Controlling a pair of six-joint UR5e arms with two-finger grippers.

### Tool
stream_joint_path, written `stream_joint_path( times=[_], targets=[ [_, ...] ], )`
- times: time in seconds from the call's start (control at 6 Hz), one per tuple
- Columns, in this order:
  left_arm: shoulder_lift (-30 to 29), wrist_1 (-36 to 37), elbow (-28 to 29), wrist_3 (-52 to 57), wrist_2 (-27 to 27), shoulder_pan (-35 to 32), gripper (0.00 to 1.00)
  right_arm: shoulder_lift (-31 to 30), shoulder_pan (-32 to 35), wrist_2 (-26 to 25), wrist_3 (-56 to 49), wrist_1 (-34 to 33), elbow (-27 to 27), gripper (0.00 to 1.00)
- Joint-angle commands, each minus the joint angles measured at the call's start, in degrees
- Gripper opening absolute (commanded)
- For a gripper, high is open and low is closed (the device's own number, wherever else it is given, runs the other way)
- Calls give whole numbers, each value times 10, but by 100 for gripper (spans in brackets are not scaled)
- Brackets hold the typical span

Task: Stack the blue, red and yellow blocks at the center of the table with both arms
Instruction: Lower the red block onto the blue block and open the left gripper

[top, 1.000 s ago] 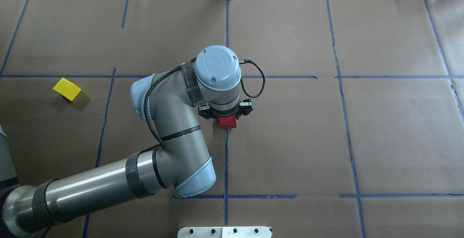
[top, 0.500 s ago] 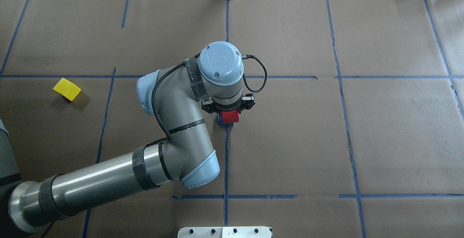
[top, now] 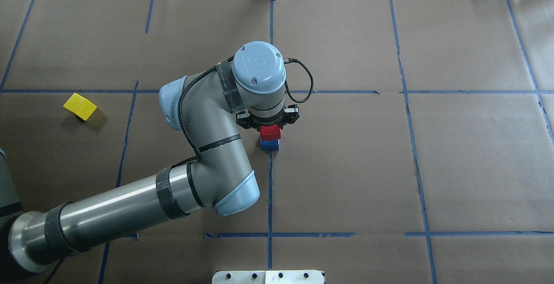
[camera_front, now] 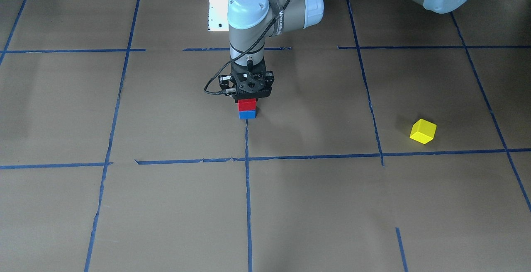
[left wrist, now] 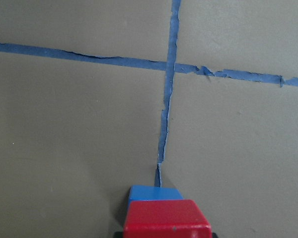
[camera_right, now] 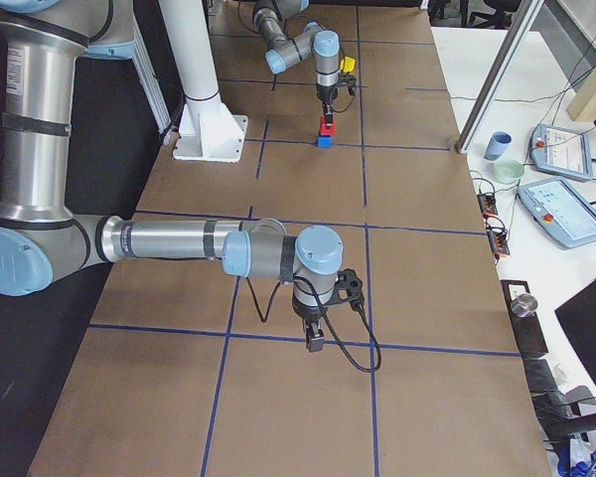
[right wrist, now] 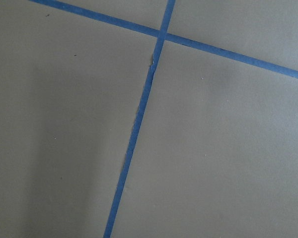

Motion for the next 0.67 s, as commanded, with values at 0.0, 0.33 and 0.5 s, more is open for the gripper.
stream_joint_path(
  times=[0.0,0.33,0.5],
  targets=[
    [1,-3,11,0,-1,4,0,-1,0,-1,0,0,0,100],
    [1,-3,11,0,-5,4,0,-1,0,-1,0,0,1,100],
    [1,-3,9,0,-5,4,1,-1,0,-1,0,0,2,100]
  ],
)
